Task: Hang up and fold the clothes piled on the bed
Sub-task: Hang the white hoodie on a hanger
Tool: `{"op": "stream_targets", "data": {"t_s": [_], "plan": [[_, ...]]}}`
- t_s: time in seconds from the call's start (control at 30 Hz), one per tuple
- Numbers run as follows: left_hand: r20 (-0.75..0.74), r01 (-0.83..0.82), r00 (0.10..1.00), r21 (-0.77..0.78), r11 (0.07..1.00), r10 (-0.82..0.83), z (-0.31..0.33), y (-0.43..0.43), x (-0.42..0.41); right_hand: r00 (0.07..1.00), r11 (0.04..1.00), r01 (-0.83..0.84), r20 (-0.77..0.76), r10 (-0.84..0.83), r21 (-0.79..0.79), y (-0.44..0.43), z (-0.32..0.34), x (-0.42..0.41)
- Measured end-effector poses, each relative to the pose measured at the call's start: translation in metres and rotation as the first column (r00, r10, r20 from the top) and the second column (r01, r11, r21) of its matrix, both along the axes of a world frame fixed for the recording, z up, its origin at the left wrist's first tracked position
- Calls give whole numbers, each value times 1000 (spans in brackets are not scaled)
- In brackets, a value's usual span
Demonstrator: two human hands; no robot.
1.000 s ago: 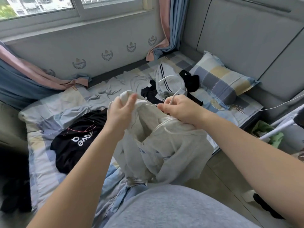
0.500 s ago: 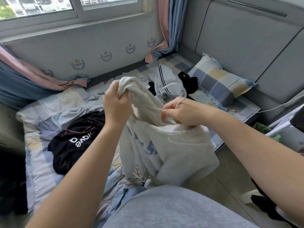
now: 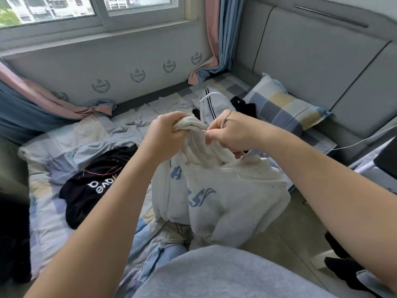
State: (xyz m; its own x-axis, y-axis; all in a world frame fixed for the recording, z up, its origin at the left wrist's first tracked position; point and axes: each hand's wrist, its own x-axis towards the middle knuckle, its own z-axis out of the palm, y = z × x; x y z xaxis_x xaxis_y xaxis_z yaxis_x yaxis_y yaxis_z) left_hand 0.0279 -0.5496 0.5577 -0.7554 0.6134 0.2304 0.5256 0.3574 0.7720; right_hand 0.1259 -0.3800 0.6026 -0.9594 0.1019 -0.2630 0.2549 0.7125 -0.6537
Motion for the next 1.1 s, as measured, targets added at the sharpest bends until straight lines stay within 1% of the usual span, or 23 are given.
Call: {"op": "stream_targets", "data": {"t_s": [0.07, 0.1, 0.17, 0.2, 0.23, 0.27, 0.37, 0.4, 0.47, 0.5, 0.53, 0.57, 0.63, 0.67, 0.7, 0.8, 0.87, 0.93, 1.0, 1.1], "plan": [[111, 13, 994, -35, 999, -9, -6, -6, -4, 998, 1000, -1, -65, 1, -8, -1, -3, -2], [102, 24, 995, -91, 996, -15, -8, -10, -7, 996, 1000, -4, -89, 3, -15, -1, -5, -2], [-18, 47, 998, -242, 969, -53, -12, -18, -10, 990, 999, -36, -135, 31, -39, -2, -7, -2], [-65, 52, 995, -272, 961, -72, -14, -20, -10, 986, 998, -54, -158, 47, -38, -3, -8, -3], [-79, 50, 994, -257, 965, -73, -17, -21, -9, 981, 998, -62, -185, 57, -22, -2, -9, -3], [-72, 36, 996, -207, 978, -52, -21, -22, -8, 974, 998, -59, -222, 53, -17, -2, -11, -3], [-22, -73, 997, -30, 997, 73, -33, -21, -2, 942, 996, 12, -333, -40, -84, 6, -24, 3], [-17, -124, 992, 12, 992, 124, -37, -23, -2, 927, 997, 60, -367, -77, -58, 11, -32, 9], [-12, -214, 977, 73, 974, 215, -42, -28, -3, 886, 973, 214, -437, -155, 88, 23, -55, 24], [0, -240, 971, 97, 966, 241, -44, -31, -5, 868, 946, 299, -447, -215, 127, 29, -68, 33], [18, -253, 967, 121, 960, 253, -45, -35, -6, 857, 923, 369, -425, -290, 114, 36, -80, 42], [35, -260, 966, 142, 955, 257, -46, -38, -7, 855, 912, 407, -373, -361, 51, 41, -91, 51], [60, -272, 962, 162, 948, 266, -47, -44, -8, 859, 895, 420, -252, -445, -149, 50, -109, 61], [64, -276, 961, 162, 947, 269, -47, -45, -8, 852, 876, 423, -230, -471, -230, 53, -115, 64], [66, -278, 961, 159, 947, 270, -47, -47, -9, 835, 858, 431, -237, -497, -279, 56, -118, 66], [78, -253, 966, 121, 960, 245, -48, -52, -12, 768, 840, 408, -363, -528, -359, 59, -120, 68], [79, -227, 972, 92, 970, 220, -50, -54, -15, 745, 835, 366, -409, -527, -411, 57, -117, 71], [74, -202, 978, 81, 976, 196, -52, -57, -16, 763, 840, 311, -410, -500, -444, 56, -113, 73], [69, -180, 982, 93, 979, 174, -53, -60, -15, 803, 852, 253, -392, -449, -458, 58, -108, 74], [64, -156, 987, 101, 983, 150, -56, -63, -15, 874, 882, 175, -343, -344, -438, 67, -101, 75]]}}
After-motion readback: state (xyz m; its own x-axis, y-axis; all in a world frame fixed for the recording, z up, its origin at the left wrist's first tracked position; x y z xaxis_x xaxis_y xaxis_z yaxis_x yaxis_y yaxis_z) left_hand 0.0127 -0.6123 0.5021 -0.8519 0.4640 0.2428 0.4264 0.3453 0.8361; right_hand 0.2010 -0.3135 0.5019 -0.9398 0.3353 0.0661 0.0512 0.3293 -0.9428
